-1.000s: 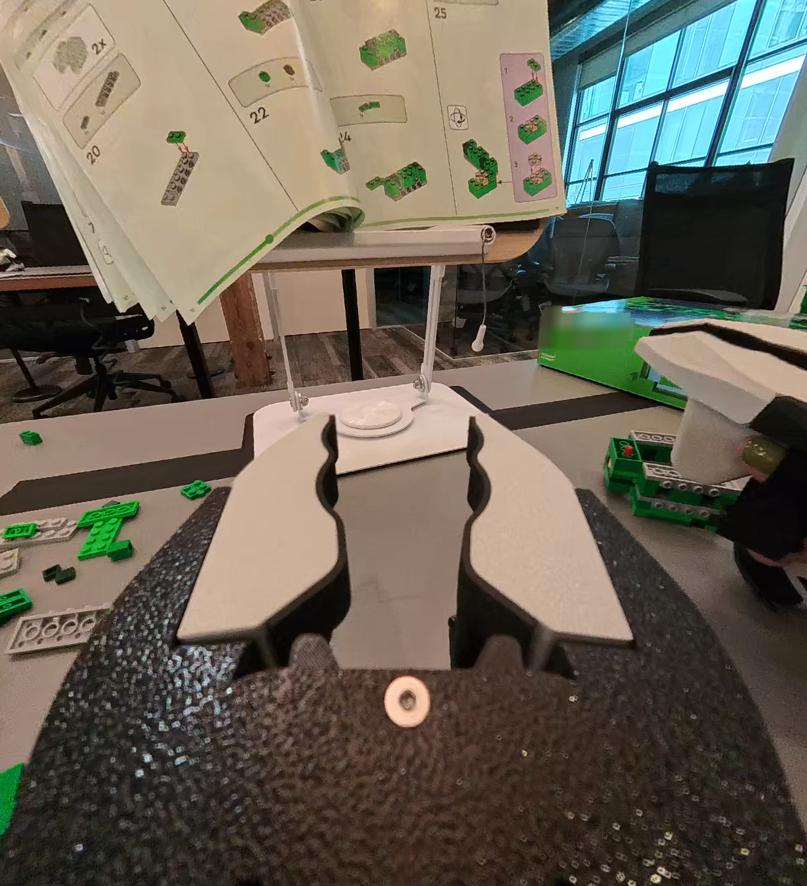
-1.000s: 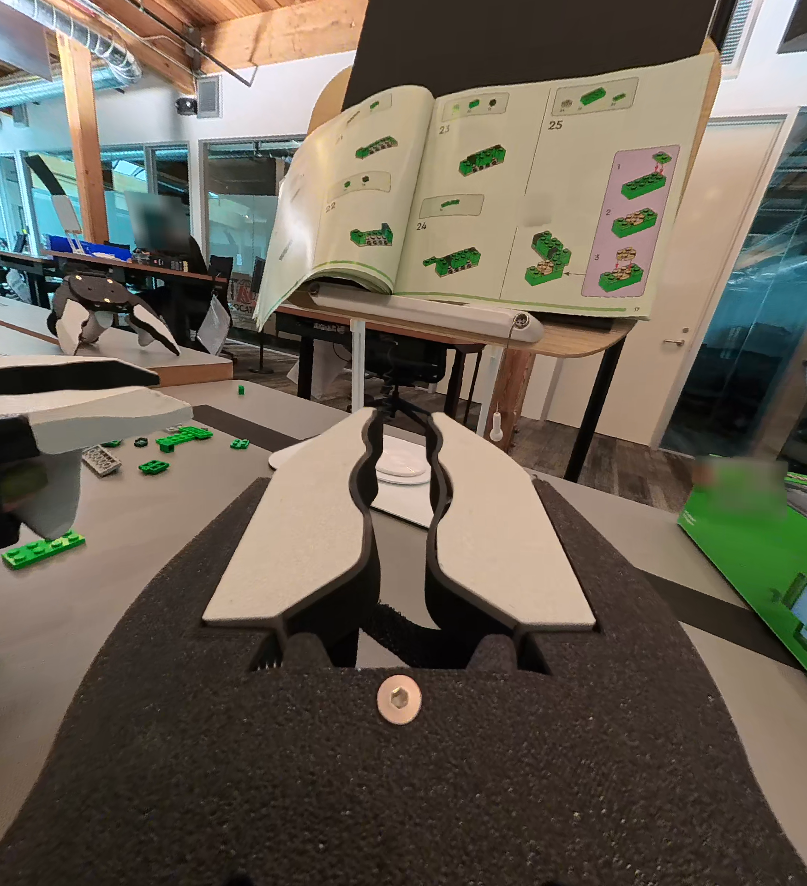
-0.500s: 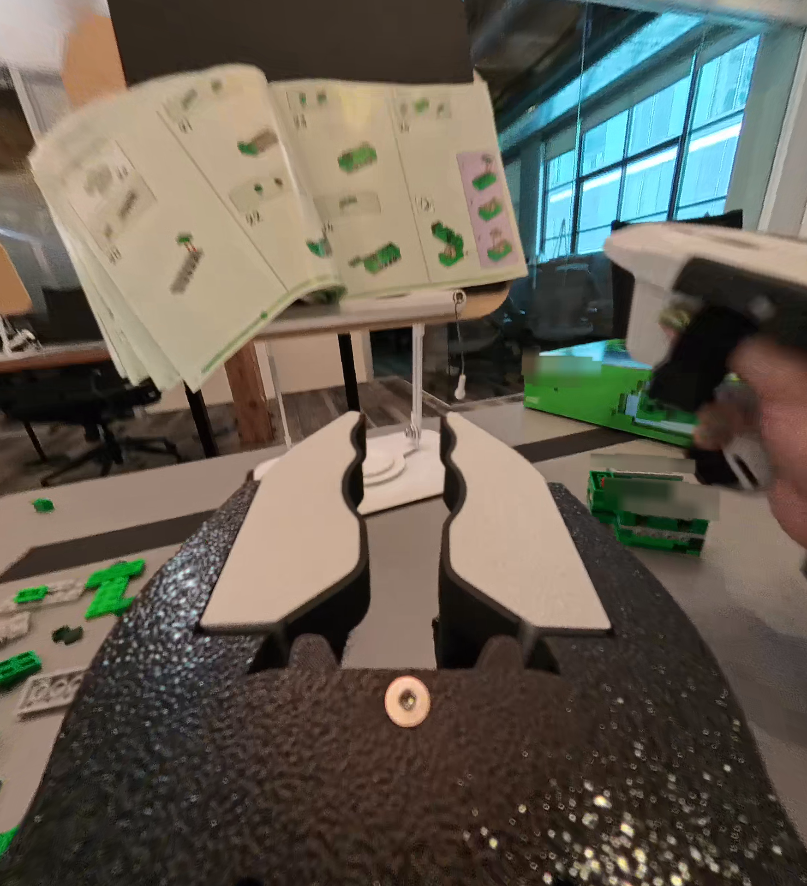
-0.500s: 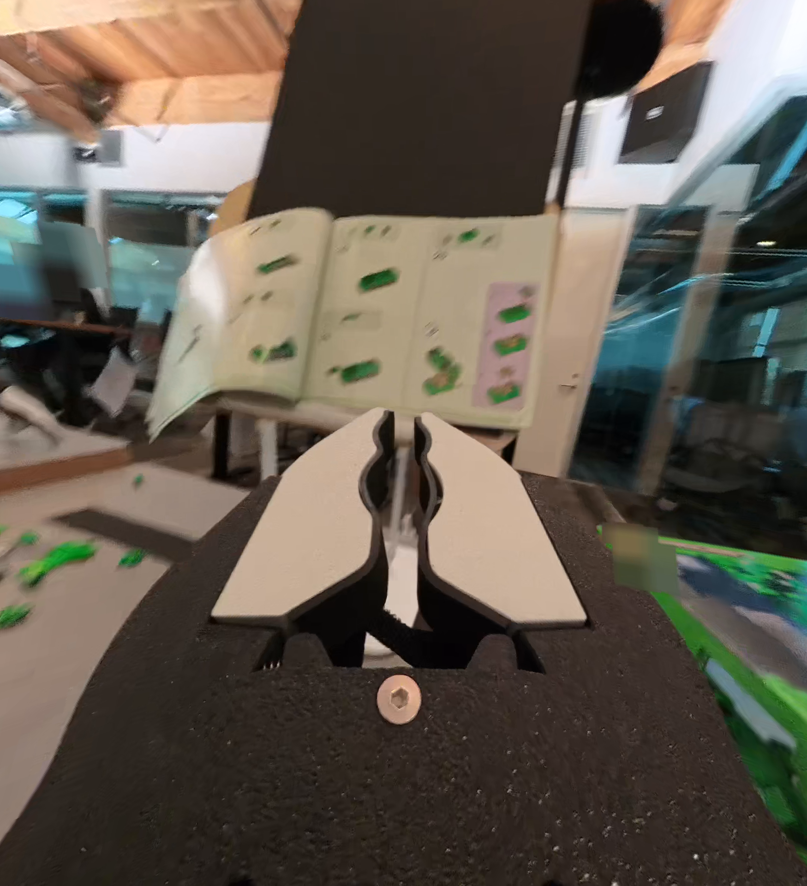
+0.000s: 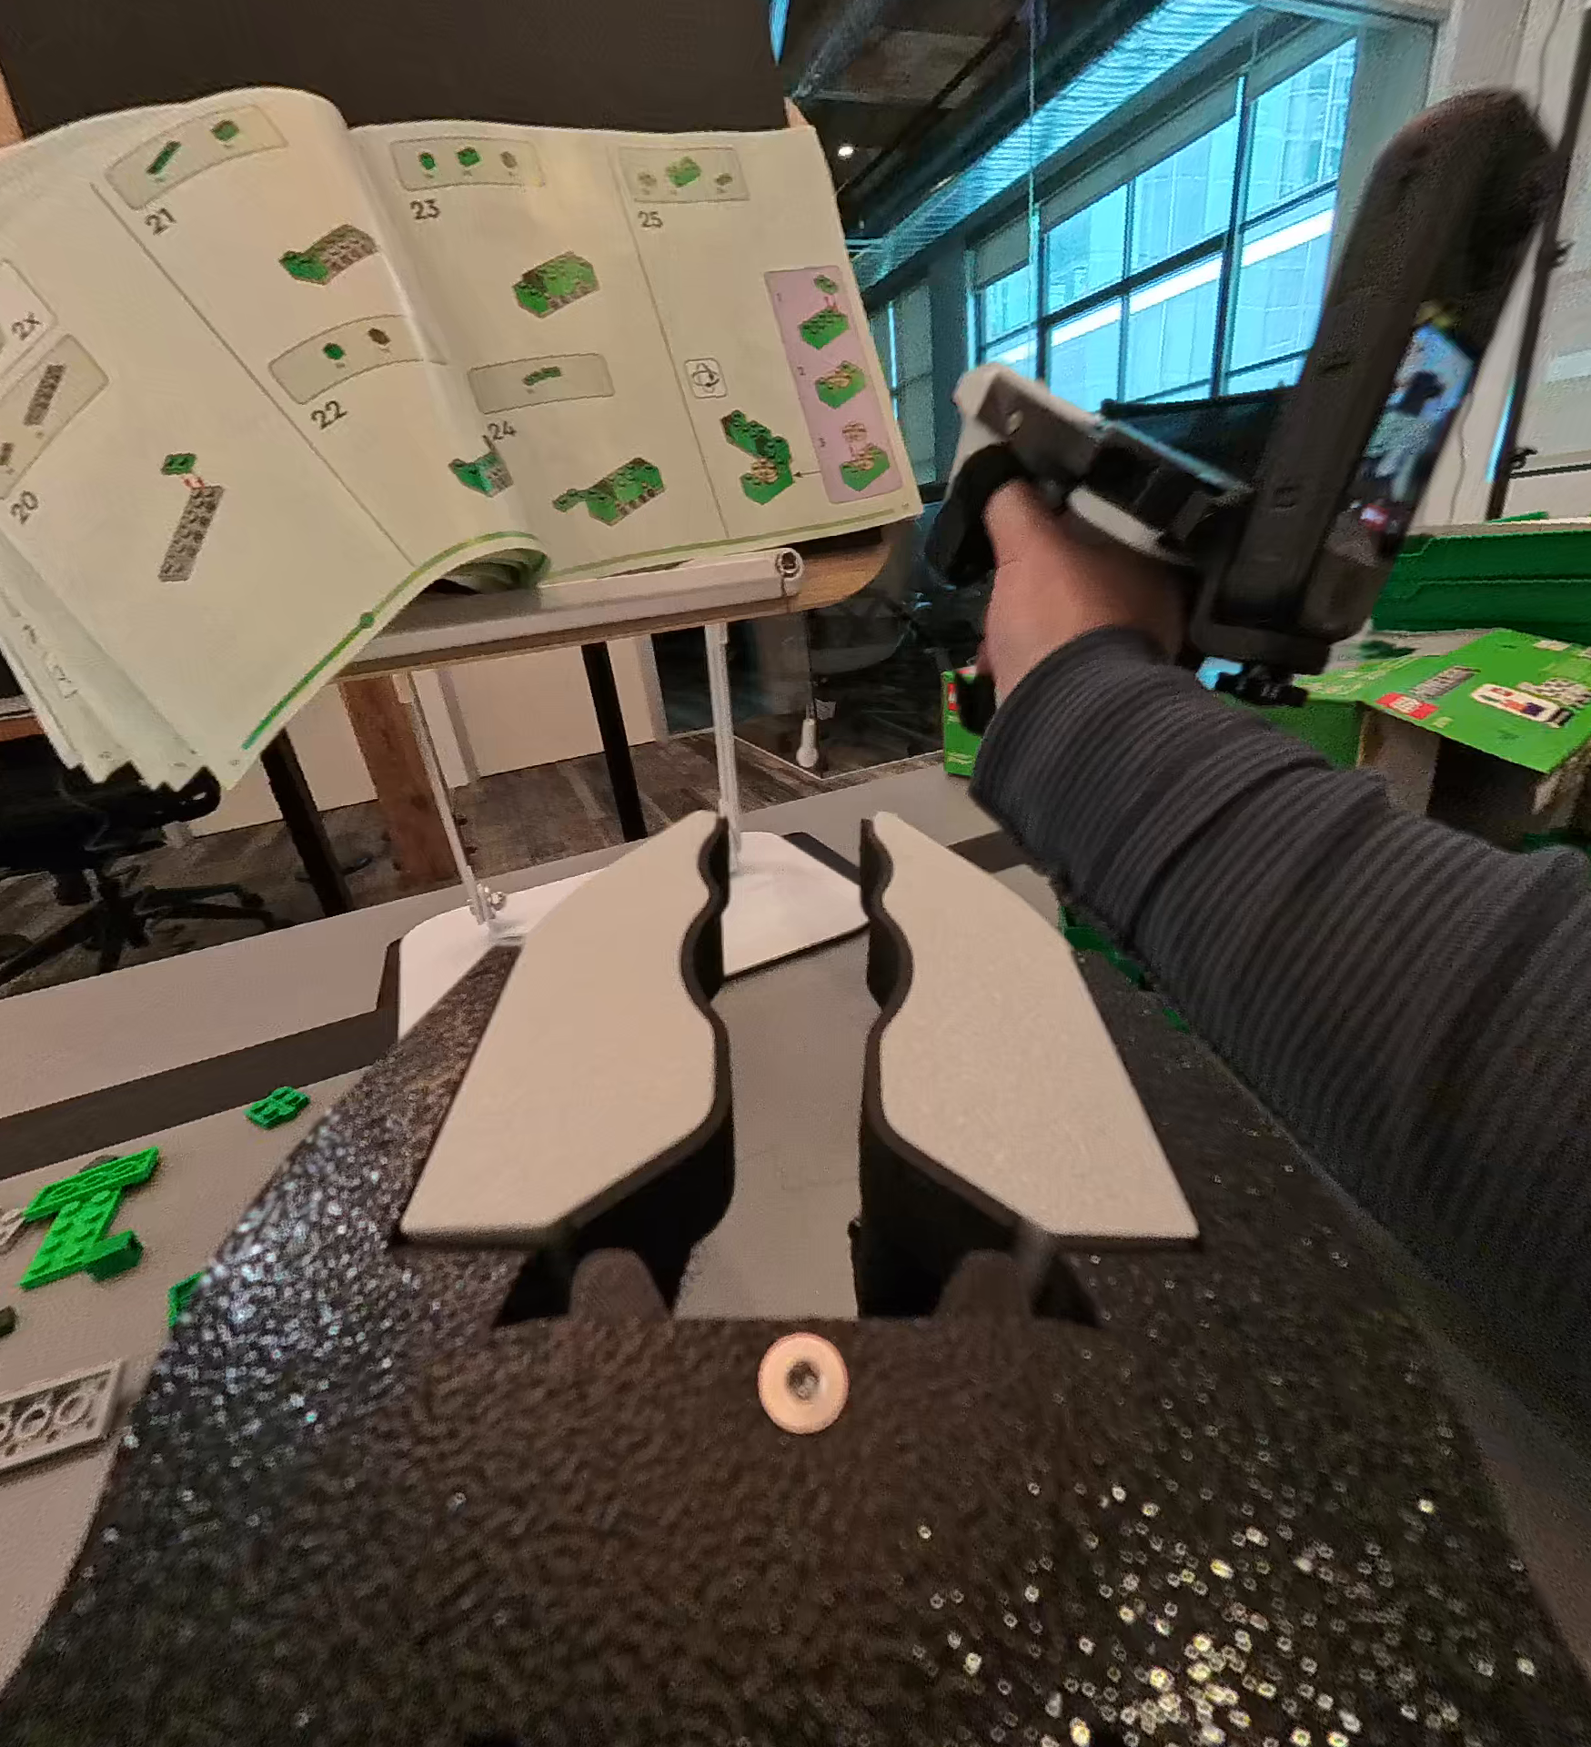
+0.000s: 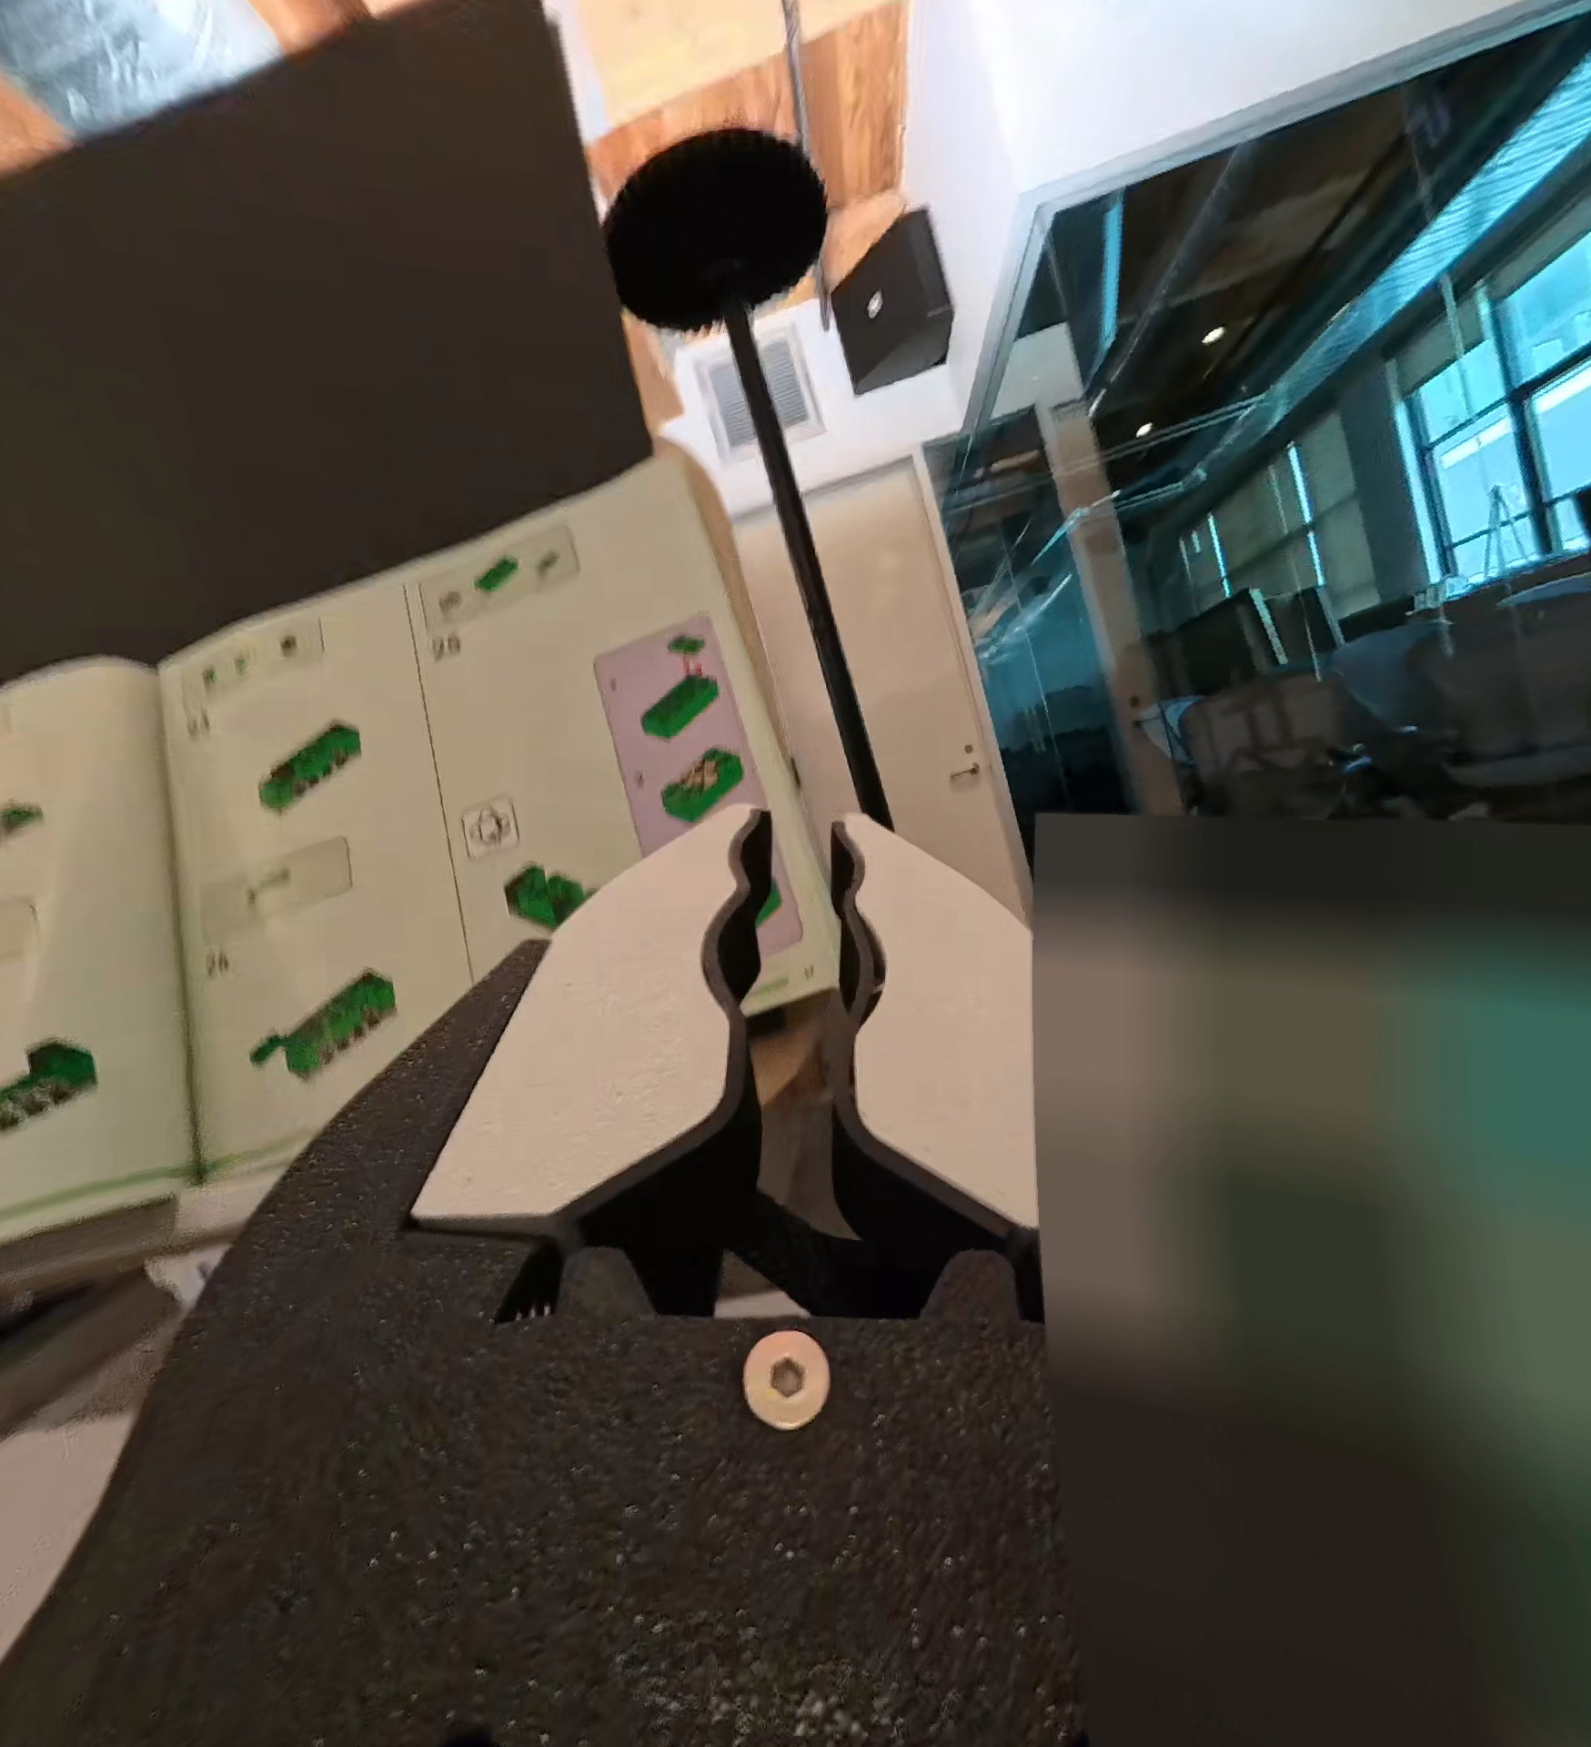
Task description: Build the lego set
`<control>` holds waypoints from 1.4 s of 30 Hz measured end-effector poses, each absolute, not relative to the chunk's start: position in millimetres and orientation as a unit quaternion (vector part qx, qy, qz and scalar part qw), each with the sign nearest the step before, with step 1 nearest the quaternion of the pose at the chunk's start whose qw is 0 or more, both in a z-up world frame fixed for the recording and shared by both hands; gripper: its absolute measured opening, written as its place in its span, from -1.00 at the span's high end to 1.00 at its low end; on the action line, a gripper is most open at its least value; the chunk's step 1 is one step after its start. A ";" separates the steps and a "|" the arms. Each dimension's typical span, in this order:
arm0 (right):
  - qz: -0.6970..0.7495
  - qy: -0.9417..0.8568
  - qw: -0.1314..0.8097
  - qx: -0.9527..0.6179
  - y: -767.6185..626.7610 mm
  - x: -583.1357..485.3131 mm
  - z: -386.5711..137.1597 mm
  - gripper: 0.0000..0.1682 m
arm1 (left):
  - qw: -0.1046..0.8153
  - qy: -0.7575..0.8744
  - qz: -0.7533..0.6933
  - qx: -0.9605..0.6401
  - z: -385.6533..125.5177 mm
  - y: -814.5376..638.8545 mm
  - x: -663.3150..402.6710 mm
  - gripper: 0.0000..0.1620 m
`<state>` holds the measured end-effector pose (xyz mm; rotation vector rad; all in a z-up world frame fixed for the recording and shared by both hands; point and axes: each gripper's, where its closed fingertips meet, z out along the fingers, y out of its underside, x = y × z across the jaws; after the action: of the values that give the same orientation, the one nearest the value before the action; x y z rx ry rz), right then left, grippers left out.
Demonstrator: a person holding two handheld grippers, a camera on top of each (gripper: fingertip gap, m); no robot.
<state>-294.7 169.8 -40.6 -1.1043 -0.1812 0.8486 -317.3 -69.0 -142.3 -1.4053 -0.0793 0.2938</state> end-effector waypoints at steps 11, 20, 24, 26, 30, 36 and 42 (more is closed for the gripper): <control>0.292 -0.156 0.745 -0.579 182.3 -324.4 -81.6 0.79 | 0.746 -0.028 0.119 -0.655 -149.2 -66.7 -313.5 0.70; 0.288 -0.146 0.744 -0.585 188.7 -324.3 -81.0 0.79 | 0.740 -0.031 0.102 -0.664 -154.8 -64.6 -314.1 0.73; 0.286 -0.145 0.747 -0.583 189.6 -323.0 -79.7 0.79 | 0.737 -0.025 0.098 -0.669 -156.5 -62.8 -311.6 0.75; 0.287 -0.146 0.748 -0.580 189.3 -323.2 -78.5 0.79 | 0.736 -0.022 0.097 -0.670 -157.0 -62.3 -310.8 0.76; 0.282 -0.152 0.749 -0.580 190.6 -324.2 -78.4 0.79 | 0.735 -0.018 0.096 -0.671 -157.4 -61.8 -309.5 0.78; 0.287 -0.154 0.747 -0.579 189.5 -325.0 -79.0 0.82 | 0.735 -0.015 0.093 -0.671 -157.6 -61.5 -308.8 0.80; 0.284 -0.154 0.748 -0.580 190.4 -324.7 -79.1 0.83 | 0.734 -0.012 0.090 -0.673 -158.1 -61.1 -307.8 0.81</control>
<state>-324.7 190.4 -79.1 -1.2686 -0.3359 0.6203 -307.8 -61.1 -158.1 -1.4787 -0.0262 0.1983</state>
